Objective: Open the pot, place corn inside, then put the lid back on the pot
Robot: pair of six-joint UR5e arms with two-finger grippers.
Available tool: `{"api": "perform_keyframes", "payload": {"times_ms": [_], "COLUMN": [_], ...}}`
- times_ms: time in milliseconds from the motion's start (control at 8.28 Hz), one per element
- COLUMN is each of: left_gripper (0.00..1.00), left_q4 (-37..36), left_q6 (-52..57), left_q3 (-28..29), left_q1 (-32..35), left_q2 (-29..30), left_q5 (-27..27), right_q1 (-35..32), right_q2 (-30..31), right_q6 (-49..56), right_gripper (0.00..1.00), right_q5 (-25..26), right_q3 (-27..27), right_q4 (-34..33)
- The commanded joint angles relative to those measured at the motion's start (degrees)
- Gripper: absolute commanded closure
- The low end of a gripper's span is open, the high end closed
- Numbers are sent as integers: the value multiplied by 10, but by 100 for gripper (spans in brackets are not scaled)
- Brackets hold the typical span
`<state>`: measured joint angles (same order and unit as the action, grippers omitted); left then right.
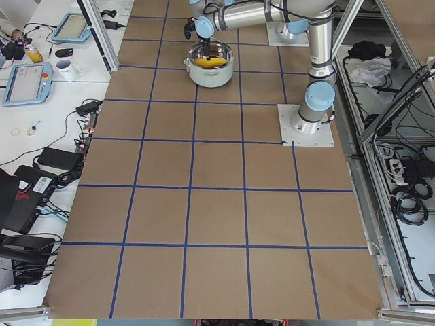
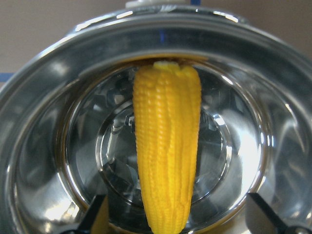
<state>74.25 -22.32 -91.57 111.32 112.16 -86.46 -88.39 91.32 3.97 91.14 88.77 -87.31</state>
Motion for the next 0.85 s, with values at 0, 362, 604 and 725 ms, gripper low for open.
{"api": "perform_keyframes", "payload": {"times_ms": [0,362,604,725], "left_gripper": [0,0,0,0], "left_q4": [50,120,173,185], "left_q6": [8,35,108,126], "left_q3": [3,51,116,139], "left_q1": [-3,-26,-97,-130], "left_q2": [-37,-82,-102,-106], "left_q5": [1,-5,-8,-30], "right_q1": [-1,-5,-25,-51], "right_q2": [1,-3,-13,-18], "right_q6": [-1,-27,-60,-98], "right_gripper": [64,65,66,66], "right_q5": [-1,-8,-11,-11], "right_q3": [0,2,3,3], "right_q4": [-1,-3,-8,-26]}}
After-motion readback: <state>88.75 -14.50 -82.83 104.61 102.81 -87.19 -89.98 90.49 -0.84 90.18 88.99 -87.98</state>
